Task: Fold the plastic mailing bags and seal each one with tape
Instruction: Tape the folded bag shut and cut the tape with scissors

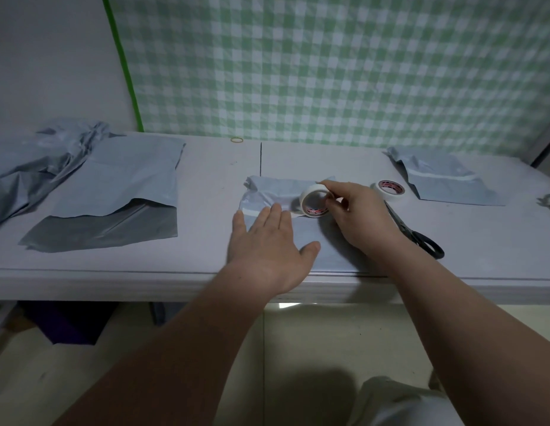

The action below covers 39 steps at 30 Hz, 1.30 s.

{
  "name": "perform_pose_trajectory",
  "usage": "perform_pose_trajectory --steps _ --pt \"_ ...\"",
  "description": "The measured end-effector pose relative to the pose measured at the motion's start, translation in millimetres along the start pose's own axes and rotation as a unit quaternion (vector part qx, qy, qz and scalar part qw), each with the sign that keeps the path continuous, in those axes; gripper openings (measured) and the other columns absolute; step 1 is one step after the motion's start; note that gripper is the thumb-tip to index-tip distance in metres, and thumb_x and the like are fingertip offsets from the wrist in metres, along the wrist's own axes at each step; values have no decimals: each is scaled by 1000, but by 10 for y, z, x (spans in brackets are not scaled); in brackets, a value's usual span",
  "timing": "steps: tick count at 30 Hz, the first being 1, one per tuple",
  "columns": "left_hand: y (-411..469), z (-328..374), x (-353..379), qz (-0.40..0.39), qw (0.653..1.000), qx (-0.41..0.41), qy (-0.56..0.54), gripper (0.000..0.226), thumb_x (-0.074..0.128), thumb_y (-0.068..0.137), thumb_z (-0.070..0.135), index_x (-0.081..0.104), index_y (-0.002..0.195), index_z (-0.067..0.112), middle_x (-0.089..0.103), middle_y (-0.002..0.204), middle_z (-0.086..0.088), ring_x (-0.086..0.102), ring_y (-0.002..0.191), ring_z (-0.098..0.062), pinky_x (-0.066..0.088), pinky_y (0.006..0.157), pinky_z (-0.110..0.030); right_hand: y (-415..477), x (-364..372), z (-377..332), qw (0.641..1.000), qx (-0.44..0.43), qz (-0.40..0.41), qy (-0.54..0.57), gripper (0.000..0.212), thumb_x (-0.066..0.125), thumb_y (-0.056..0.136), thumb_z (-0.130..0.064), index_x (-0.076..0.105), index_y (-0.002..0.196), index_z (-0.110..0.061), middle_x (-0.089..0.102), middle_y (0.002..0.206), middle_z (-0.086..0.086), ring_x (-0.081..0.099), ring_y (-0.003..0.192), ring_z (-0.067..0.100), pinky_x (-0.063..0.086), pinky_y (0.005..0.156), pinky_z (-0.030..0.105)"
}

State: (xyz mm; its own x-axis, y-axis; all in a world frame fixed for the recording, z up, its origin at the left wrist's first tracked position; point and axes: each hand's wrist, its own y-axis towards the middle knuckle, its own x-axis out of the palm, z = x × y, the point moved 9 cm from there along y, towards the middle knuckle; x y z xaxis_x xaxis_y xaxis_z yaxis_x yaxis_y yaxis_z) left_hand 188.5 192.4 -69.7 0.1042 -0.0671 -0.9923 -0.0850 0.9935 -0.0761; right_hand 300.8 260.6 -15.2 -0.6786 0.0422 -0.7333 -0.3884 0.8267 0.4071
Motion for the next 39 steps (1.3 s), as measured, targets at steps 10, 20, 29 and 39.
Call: perform_pose_trajectory --steps 10,20,29,39 --pt "-5 25 -29 -11 1000 6 6 78 12 93 64 0 153 16 -7 161 -2 -7 147 -16 -8 117 -49 -19 -52 -18 985 -37 -11 -171 41 43 93 -4 58 126 -21 52 88 1 34 83 21 31 69 32" --pt "21 88 -21 -25 999 1 39 69 4 89 70 -1 151 39 -8 160 -5 -8 147 -22 -10 113 -58 -110 14 -89 981 -14 0 -195 53 39 92 -7 45 138 -33 57 112 2 44 102 22 36 68 32" --pt "5 144 -70 -5 999 4 39 69 7 91 67 7 152 34 -4 161 0 -2 147 -27 -7 112 -62 -156 -14 255 994 100 47 21 31 57 88 -12 59 116 -25 68 99 -3 59 86 13 39 73 23" --pt "14 204 -27 3 999 32 1 68 12 96 59 2 153 24 -2 161 5 -3 148 -19 -6 115 -57 -133 24 272 995 82 48 16 29 59 87 -14 65 114 -25 71 98 -1 61 93 20 47 81 32"
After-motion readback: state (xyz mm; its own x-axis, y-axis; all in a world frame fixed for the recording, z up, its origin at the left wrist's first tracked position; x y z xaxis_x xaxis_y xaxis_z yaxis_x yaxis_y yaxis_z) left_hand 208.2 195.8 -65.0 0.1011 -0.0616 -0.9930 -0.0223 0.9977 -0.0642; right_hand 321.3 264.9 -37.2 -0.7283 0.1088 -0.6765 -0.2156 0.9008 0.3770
